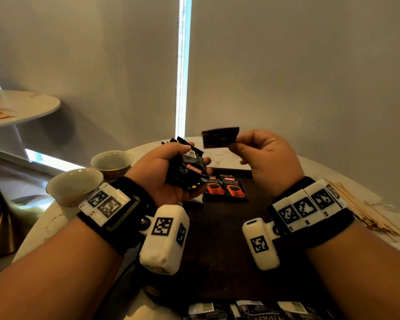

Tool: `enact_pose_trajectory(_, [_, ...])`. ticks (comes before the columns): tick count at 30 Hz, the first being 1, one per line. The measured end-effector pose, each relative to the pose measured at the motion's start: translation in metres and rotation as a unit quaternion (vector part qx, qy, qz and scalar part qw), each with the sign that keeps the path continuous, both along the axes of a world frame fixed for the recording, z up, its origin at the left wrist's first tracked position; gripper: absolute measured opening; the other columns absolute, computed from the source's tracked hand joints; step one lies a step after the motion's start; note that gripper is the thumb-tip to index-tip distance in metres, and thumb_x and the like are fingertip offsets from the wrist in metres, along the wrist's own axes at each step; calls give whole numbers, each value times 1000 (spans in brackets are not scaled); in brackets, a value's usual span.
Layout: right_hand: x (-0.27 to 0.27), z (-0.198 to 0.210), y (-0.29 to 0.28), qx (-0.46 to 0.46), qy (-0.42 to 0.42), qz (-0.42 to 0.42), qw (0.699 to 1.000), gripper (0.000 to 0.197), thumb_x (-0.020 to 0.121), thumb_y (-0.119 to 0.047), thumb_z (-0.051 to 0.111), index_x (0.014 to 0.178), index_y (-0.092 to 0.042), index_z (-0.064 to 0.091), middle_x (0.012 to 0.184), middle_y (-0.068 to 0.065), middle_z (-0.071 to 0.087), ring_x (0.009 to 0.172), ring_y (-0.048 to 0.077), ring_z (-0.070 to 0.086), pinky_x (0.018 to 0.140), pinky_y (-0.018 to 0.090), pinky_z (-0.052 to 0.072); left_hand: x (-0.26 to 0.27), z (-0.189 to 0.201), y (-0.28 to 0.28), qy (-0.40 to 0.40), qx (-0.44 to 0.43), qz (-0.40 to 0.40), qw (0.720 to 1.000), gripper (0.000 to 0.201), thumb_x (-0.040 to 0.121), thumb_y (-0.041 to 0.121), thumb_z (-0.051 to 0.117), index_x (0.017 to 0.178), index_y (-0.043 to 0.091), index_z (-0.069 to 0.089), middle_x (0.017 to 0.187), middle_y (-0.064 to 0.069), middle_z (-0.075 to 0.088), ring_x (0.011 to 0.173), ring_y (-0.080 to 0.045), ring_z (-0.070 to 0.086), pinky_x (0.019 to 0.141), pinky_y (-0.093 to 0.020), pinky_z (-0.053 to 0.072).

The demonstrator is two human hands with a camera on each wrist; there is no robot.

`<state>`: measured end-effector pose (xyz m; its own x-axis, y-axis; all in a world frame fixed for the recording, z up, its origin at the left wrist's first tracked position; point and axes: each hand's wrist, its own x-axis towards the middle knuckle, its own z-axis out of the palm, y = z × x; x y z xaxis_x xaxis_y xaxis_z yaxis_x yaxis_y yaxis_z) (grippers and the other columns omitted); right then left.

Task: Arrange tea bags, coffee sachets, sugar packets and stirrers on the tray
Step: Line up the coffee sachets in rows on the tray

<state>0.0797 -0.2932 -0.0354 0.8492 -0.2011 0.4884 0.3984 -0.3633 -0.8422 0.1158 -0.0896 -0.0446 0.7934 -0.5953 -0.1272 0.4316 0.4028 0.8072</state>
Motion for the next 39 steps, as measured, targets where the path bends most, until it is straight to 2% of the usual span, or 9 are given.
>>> enact_pose_trajectory(3, [11, -9, -10, 73, 79, -51, 993, 8, 88, -13, 72, 86, -20, 69, 85, 4, 75, 69, 14, 65, 50, 25, 49, 6, -3, 1, 22, 13, 44, 999, 29, 83, 20, 57, 112, 22, 54, 110, -13, 63, 82, -27, 66, 68, -43, 55])
enact_pose_trajectory(5, [18, -18, -16, 85, 150, -62, 983, 10, 89, -11, 71, 86, -19, 66, 85, 6, 74, 60, 15, 62, 40, 21, 41, 7, -3, 1, 28, 25, 68, 997, 13, 90, 20, 53, 102, 18, 55, 110, -13, 60, 83, -26, 60, 71, -41, 50])
enact_pose_trajectory(8, [22, -26, -19, 110, 233, -46, 965, 12, 90, -2, 67, 93, -11, 61, 78, 10, 68, 48, 15, 57, 32, 20, 35, 8, -3, -1, 32, 32, 100, 994, 7, 94, 20, 52, 96, 15, 55, 107, -14, 57, 79, -24, 56, 72, -40, 45])
enact_pose_trajectory(11, [24, -33, -22, 111, 289, -26, 951, 17, 87, 4, 67, 97, -7, 59, 79, 16, 68, 51, 19, 61, 33, 22, 37, 10, -3, 0, 30, 27, 115, 993, 9, 93, 22, 53, 96, 14, 57, 101, -13, 58, 77, -23, 55, 72, -38, 45])
enact_pose_trajectory(13, [24, -35, -21, 91, 310, -21, 946, 18, 86, 6, 68, 98, -5, 61, 78, 16, 69, 51, 18, 63, 35, 23, 39, 11, -4, 1, 29, 23, 114, 993, 11, 93, 23, 53, 96, 13, 58, 97, -11, 59, 77, -22, 55, 71, -38, 46])
enact_pose_trajectory(16, [22, -36, -19, 92, 335, -5, 938, 19, 86, 7, 67, 101, -3, 62, 77, 15, 69, 51, 15, 64, 38, 23, 45, 11, -4, 2, 30, 24, 110, 993, 12, 93, 23, 53, 96, 13, 59, 97, -10, 60, 79, -22, 56, 71, -38, 47])
enact_pose_trajectory(21, [18, -31, -16, 81, 364, 7, 928, 21, 87, 5, 68, 106, -3, 64, 88, 17, 72, 57, 15, 68, 43, 22, 51, 9, -4, 1, 27, 24, 119, 992, 11, 93, 22, 54, 97, 13, 58, 100, -11, 60, 78, -22, 57, 70, -38, 48])
enact_pose_trajectory(32, [16, -28, -15, 62, 380, 16, 923, 23, 88, 4, 68, 109, -2, 64, 95, 20, 75, 68, 22, 73, 46, 24, 54, 11, -5, 2, 25, 25, 108, 994, 11, 91, 23, 55, 98, 15, 59, 102, -10, 62, 78, -22, 59, 68, -38, 50])
enact_pose_trajectory(39, [15, -26, -13, 62, 380, 16, 923, 20, 88, 3, 67, 108, -1, 63, 91, 19, 74, 68, 24, 74, 46, 25, 54, 13, -6, 3, 23, 16, 101, 994, 12, 90, 22, 55, 100, 15, 58, 103, -11, 63, 78, -23, 61, 67, -38, 52])
